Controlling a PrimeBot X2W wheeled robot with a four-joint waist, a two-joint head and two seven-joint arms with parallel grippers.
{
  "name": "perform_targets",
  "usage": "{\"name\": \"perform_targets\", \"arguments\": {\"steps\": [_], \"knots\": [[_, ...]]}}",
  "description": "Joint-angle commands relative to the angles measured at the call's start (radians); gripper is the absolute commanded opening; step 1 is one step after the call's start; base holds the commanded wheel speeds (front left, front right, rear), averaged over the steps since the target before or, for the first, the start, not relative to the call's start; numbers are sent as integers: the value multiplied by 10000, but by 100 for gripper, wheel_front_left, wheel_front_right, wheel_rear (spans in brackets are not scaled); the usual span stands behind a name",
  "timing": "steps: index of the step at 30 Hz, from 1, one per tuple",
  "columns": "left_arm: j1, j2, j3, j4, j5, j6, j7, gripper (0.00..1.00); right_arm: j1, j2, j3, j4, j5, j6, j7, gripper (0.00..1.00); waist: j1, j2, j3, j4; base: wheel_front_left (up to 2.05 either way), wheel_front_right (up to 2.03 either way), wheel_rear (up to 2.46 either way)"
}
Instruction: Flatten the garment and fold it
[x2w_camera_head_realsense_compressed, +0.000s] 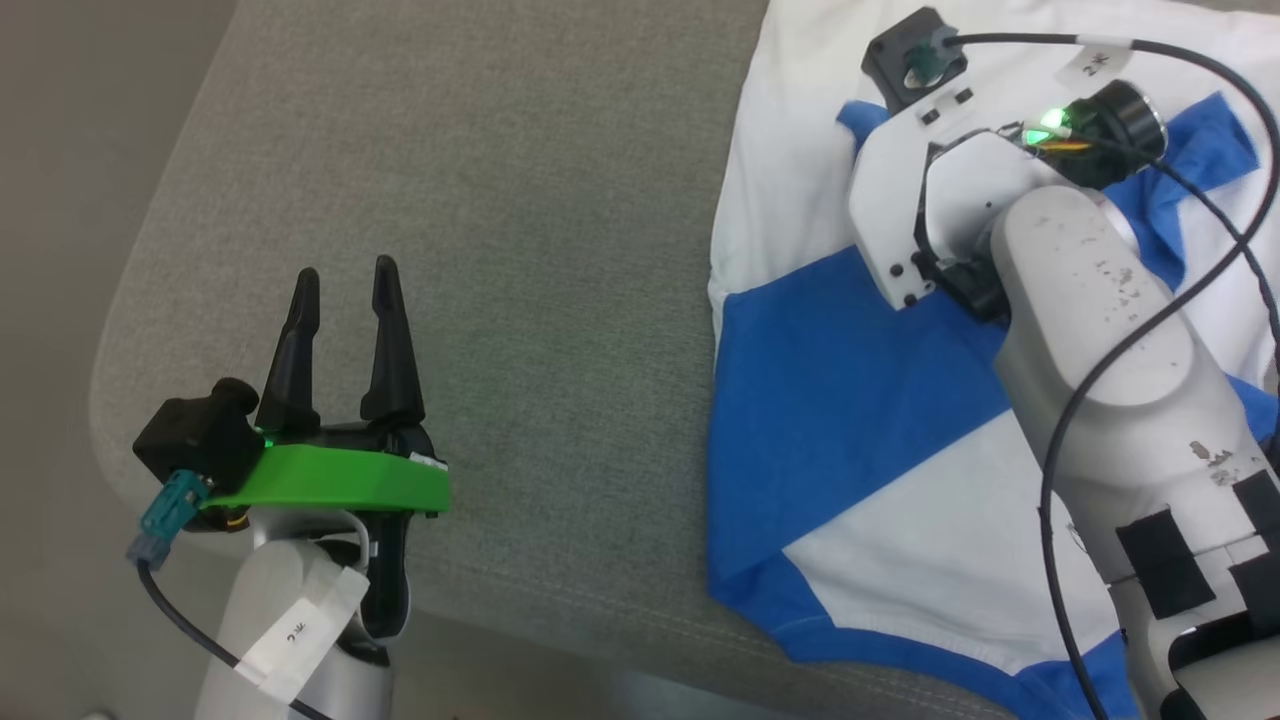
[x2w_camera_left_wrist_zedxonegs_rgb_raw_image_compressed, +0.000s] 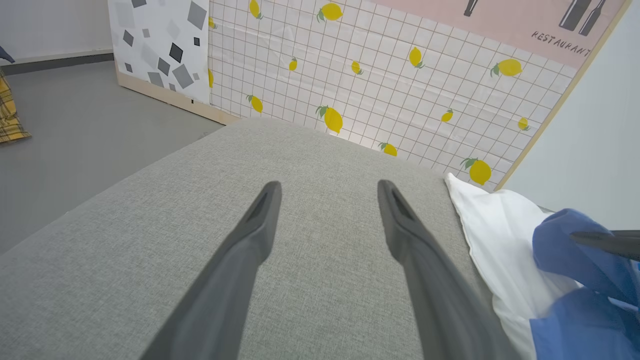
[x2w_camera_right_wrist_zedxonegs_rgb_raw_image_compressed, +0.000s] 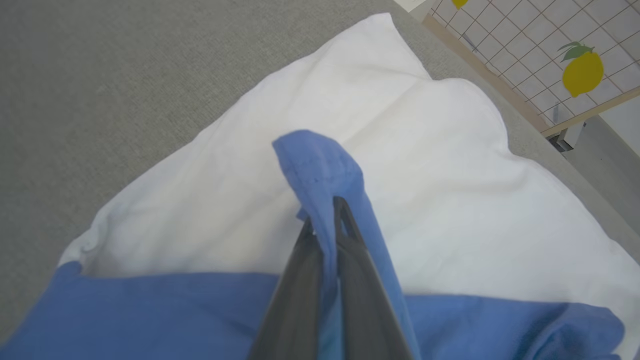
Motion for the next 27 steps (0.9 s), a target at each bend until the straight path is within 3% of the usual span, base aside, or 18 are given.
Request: {"name": "perform_targets", "arguments": {"steps": [1, 6, 7, 8, 9, 14, 20, 27], "knots": [[-193, -24, -57, -31, -58, 40, -36, 100, -134, 91, -6, 382, -54, -15, 44, 0, 0, 0, 296, 297, 0, 0, 0], [-243, -24, -145, -12, -118, 97, -36, 100, -238, 216, 126, 1514, 256, -15, 594, 0, 0, 0, 353, 385, 0, 0, 0], [-228, -24, -142, -4, -109, 111, -36, 100, -246, 236, 206, 1669, 410, -15, 701, 16, 0, 0, 327, 365, 0, 0, 0], [-208, -24, -131, 12, -91, 122, -36, 100, -241, 253, 281, 1740, 562, -15, 721, 48, 0, 0, 279, 330, 0, 0, 0], [-178, -24, -123, 42, -72, 126, -36, 100, -227, 267, 333, 1775, 788, -15, 678, 100, 0, 0, 217, 283, 0, 0, 0], [-9, -24, -62, 176, 108, 92, -36, 100, 147, 189, 398, 1231, 2000, -15, -326, 100, 0, 0, -275, -88, 0, 0, 0], [371, -24, 218, 284, 458, -16, -36, 100, 1398, -375, 192, -739, 3127, -15, -2444, 100, 0, 0, -1009, -855, 0, 0, 0], [601, 249, 340, 539, 670, -222, -31, 100, 3850, -844, -952, -3608, 3008, -15, -4464, 100, 0, 0, -1495, -1972, 0, 0, 0]]}}
